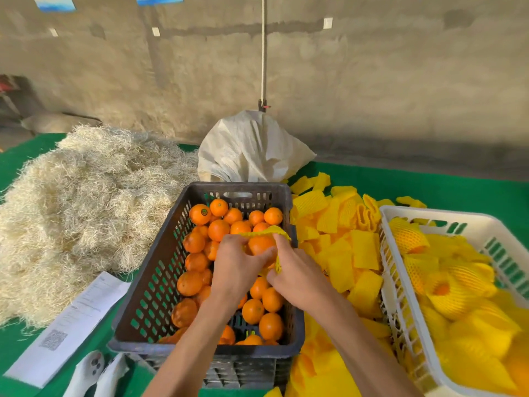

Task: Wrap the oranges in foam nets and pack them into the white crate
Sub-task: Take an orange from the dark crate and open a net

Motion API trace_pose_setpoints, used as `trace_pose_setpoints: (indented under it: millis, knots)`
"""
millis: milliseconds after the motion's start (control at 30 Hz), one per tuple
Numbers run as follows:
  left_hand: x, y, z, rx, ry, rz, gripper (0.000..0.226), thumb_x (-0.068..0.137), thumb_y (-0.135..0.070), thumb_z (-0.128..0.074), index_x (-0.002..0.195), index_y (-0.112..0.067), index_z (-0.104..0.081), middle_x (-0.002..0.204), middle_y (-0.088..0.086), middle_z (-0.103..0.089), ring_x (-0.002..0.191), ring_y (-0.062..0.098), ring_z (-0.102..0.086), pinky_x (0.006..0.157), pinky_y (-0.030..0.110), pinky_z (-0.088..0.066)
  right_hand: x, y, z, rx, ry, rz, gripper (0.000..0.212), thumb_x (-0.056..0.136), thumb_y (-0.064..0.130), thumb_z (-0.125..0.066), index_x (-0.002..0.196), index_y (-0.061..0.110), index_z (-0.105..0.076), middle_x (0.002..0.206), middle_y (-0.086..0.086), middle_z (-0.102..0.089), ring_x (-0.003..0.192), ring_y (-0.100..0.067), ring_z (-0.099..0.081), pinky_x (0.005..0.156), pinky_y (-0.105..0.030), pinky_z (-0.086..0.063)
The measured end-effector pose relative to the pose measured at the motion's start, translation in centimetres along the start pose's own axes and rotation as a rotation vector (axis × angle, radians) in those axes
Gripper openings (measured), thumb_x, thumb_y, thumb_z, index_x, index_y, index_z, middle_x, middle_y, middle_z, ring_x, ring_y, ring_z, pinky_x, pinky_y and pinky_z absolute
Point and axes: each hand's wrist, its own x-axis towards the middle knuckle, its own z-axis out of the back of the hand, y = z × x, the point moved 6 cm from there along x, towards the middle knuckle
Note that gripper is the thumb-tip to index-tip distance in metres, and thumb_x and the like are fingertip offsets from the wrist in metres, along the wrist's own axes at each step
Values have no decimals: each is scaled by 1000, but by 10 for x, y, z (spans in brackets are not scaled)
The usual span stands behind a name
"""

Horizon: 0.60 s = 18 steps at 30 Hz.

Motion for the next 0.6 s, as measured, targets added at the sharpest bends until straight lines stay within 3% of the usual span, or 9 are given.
trace_pose_setpoints:
  millis: [67, 133, 233, 333, 433, 533, 600]
  knots:
    - [2, -16, -5, 103, -82, -16, 45, 77, -51, -84, 80, -15, -58, 84, 1, -55, 73, 16, -51, 58, 30, -40, -9, -4, 17, 33, -53, 36, 69, 96, 33, -61, 153, 35, -22, 83, 10, -53, 64, -7, -52, 48, -23, -36]
    - [6, -23, -17, 20, -56, 26, 40, 80, -43, -83, 98, -14, -62, 94, 1, -60, 79, 18, -58, 62, 34, -49, -23, -9, 39, 107, -130, 125, 65, 95, 41, -62, 151, 47, -28, 87, 15, -54, 72, -5, -56, 56, -22, -46]
    - [10, -28, -47, -346, 127, 247, 18, 94, -23, -72, 104, -16, -59, 93, 12, -70, 72, 21, -69, 59, 37, -57, -45, -25, 76, 105, -346, 214, 67, 89, 59, -62, 149, 45, -34, 122, 23, -48, 107, 0, -54, 83, -17, -51]
    - [7, -41, -83, -570, 283, 431, 8, 103, -16, -58, 110, -12, -56, 97, 22, -69, 82, 28, -67, 67, 39, -56, -50, -53, 86, -35, -335, 156, 97, 80, 64, -71, 156, 45, -13, 160, 17, -21, 145, -8, -29, 112, -27, -36]
    - [-4, -71, -117, -663, 423, 449, 5, 106, -11, -55, 111, -10, -56, 95, 14, -68, 85, 26, -68, 64, 36, -57, -55, -86, 88, -33, -308, 41, 109, 82, 52, -77, 155, 52, 4, 165, 15, -17, 150, -14, -25, 113, -35, -37]
    - [-12, -97, -144, -741, 507, 400, 19, 106, 2, -45, 105, -10, -60, 100, 14, -66, 90, 25, -67, 81, 39, -57, -69, -120, 105, -60, -389, -78, 101, 84, 52, -76, 155, 47, -4, 161, 8, -27, 146, -18, -32, 109, -36, -42]
    - [-17, -114, -165, -792, 585, 337, 22, 108, -2, -46, 122, 0, -63, 119, 22, -69, 109, 35, -68, 94, 45, -56, -79, -144, 117, -66, -434, -153, 95, 83, 53, -76, 156, 39, -17, 156, 5, -34, 141, -20, -38, 105, -35, -44]
